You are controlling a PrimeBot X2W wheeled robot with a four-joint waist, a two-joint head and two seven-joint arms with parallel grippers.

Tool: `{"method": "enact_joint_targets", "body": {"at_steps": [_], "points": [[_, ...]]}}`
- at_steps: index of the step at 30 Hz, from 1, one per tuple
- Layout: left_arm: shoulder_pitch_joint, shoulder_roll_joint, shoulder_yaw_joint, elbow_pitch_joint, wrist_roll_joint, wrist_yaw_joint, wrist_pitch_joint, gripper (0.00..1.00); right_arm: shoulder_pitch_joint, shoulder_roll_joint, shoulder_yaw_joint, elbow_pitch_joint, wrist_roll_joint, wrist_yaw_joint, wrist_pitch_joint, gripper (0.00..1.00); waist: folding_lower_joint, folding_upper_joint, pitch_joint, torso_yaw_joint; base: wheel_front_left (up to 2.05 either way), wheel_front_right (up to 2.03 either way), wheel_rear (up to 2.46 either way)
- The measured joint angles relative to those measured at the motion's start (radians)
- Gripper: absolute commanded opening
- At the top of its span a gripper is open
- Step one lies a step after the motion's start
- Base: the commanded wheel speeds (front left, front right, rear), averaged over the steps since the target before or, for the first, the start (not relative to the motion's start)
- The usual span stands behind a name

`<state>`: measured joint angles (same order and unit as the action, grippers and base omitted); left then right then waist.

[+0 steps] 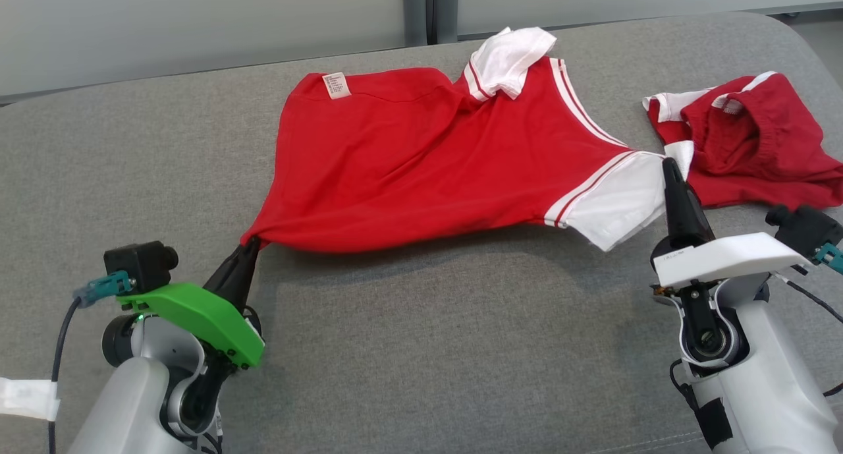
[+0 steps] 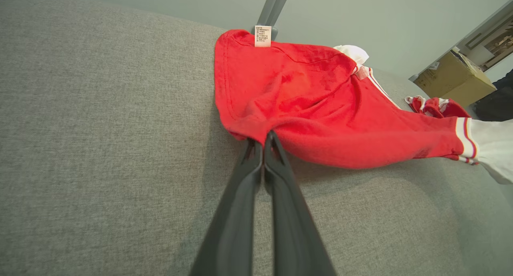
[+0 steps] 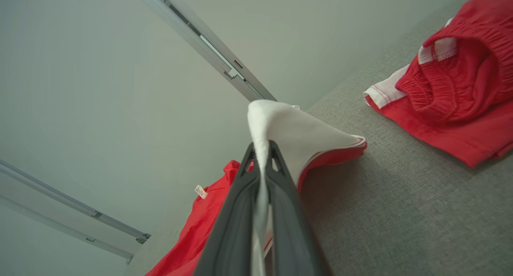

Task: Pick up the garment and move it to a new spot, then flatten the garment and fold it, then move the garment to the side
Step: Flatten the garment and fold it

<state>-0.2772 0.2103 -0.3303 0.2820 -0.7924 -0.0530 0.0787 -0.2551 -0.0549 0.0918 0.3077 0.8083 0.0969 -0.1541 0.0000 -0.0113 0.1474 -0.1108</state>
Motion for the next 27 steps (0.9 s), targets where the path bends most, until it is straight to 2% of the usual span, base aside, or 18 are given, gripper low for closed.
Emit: {"method": "enact_joint_targets", "body": {"at_steps": [5,12,19,27], "points": [[0.022,-0.032,0.009,-0.008,-0.002,-0.013,-0.07,0.0,0.017,0.005,-0.022,-0.023,0.037,0.009,-0.054,0.0,0.0,0.0,0.001,-0.004,0.0,0.0,0.0],[0.098,-0.04,0.019,-0.018,0.0,-0.019,-0.143,0.0,0.089,0.007,-0.032,-0.054,0.049,0.017,-0.075,0.0,0.0,0.0,-0.021,0.006,0.0,0.0,0.0],[0.102,-0.07,0.035,-0.076,-0.002,-0.032,-0.213,0.0,0.077,0.008,-0.044,-0.12,0.053,0.017,-0.085,0.0,0.0,0.0,-0.049,0.009,0.0,0.0,0.0],[0.074,-0.066,0.065,-0.2,-0.003,-0.044,-0.266,0.0,0.01,-0.012,-0.049,-0.243,0.043,0.019,-0.093,0.0,0.0,0.0,-0.086,0.01,0.0,0.0,0.0]]}}
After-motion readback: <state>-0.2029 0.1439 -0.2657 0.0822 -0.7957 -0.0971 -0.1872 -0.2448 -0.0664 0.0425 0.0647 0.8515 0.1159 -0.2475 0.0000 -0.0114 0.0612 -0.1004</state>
